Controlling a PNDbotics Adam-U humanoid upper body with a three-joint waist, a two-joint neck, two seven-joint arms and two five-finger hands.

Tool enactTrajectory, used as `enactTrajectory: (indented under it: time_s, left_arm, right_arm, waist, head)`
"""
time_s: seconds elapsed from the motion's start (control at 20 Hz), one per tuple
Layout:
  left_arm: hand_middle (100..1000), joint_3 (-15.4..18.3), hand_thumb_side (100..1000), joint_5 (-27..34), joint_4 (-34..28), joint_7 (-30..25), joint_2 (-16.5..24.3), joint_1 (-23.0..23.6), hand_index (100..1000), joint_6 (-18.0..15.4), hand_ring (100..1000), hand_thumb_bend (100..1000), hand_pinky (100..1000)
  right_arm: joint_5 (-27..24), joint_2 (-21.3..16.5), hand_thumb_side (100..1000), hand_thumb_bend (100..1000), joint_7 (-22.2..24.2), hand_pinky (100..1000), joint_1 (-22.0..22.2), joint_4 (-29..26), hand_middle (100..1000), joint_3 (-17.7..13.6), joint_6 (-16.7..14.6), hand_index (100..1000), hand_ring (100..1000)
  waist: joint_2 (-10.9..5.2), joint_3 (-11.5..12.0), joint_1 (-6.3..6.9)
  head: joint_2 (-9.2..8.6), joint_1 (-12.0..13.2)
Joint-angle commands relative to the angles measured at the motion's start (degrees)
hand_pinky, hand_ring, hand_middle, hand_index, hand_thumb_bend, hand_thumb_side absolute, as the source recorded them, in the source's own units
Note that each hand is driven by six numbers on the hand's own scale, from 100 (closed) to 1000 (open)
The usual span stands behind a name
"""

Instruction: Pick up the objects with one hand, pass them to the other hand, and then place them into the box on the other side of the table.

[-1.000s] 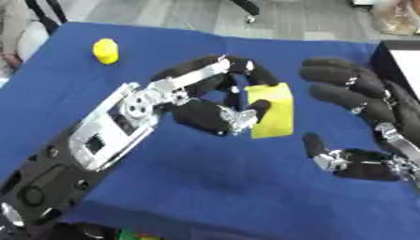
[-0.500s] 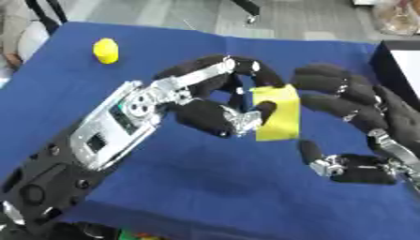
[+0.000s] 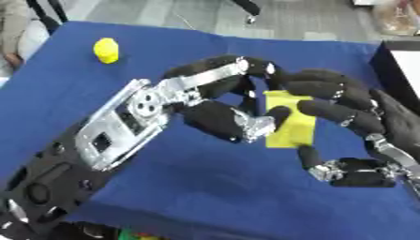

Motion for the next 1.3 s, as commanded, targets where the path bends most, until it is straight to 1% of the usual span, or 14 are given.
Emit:
enactTrajectory:
  time_s: [0.05,0.4,0.85,1.3]
  left_arm:
    - [269,-0.11,328,1.49,-1.81,-0.46,-0.40,-1.18,680,0.15,217,100,603]
    - [269,0.39,332,2.30,-2.13,-0.03,-0.69,-1.49,681,0.56,217,100,605]
    - [269,1.90,340,1.28,-1.26,1.30,-1.03,-1.81,681,-0.32,217,100,607]
    - [268,2.48,342,1.08,-0.08,2.12,-1.04,-1.79,682,-0.86,218,100,608]
  right_arm:
    - [0.38,-0.65,100,100,0.05,941,-0.57,-1.08,930,-0.41,0.03,1000,955]
    - [0.71,-0.59,100,100,-0.20,942,-0.35,-1.08,929,-0.32,-0.10,1000,955]
    - [0.44,-0.57,100,100,0.00,944,-0.27,-1.08,933,-0.28,-0.57,1000,957]
    - [0.07,-0.45,100,100,0.40,945,-0.21,-1.08,934,-0.33,-0.62,1000,959]
  waist:
    - [-0.77,0.03,-0.04]
    - [-0.80,0.04,-0.13]
    - [-0.88,-0.05,-0.11]
    - [-0.82,-0.12,-0.07]
  head:
    - [-0.12,0.00]
    - [-0.12,0.02]
    - [-0.12,-0.02]
    - [-0.12,-0.03]
